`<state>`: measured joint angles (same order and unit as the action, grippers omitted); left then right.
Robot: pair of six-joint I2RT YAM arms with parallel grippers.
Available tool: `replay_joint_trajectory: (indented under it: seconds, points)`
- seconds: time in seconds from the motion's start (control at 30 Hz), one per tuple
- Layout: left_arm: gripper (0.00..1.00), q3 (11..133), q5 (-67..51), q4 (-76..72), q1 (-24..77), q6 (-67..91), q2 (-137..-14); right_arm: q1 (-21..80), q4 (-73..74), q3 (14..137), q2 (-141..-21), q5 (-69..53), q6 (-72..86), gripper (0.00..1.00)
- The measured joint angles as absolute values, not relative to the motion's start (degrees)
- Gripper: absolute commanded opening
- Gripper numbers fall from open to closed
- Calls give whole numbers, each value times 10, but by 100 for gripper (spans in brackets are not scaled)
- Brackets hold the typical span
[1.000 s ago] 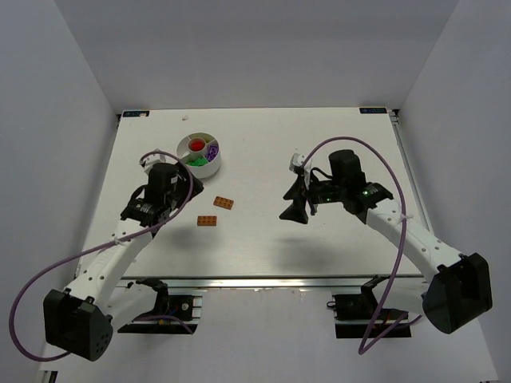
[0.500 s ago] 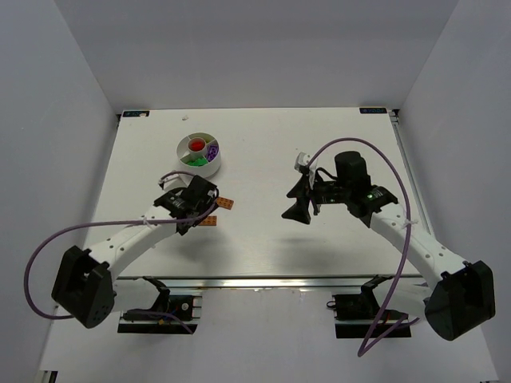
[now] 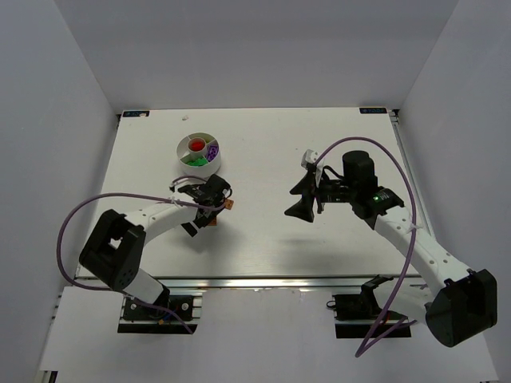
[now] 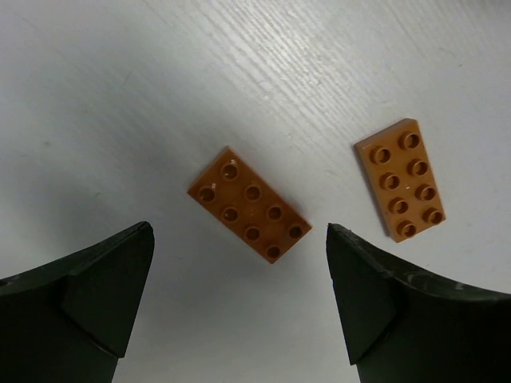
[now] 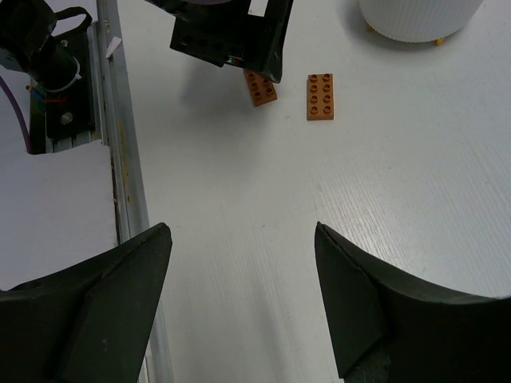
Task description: Sort the legos into containers by color
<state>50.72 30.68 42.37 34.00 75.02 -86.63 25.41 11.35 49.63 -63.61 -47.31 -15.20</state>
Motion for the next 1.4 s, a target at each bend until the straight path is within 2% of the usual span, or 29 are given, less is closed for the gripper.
replay_joint_trajectory:
  seconds: [0.37, 0.9, 1.4]
  points:
    - [98, 570, 298, 406, 331, 787, -975, 229, 101, 488, -623, -497, -141, 78]
    - [91, 538, 309, 409, 250, 770, -952, 209, 88, 488, -615, -530, -124, 78]
    - [85, 551, 295, 409, 281, 729, -963, 206, 84, 474, -612, -538, -122, 78]
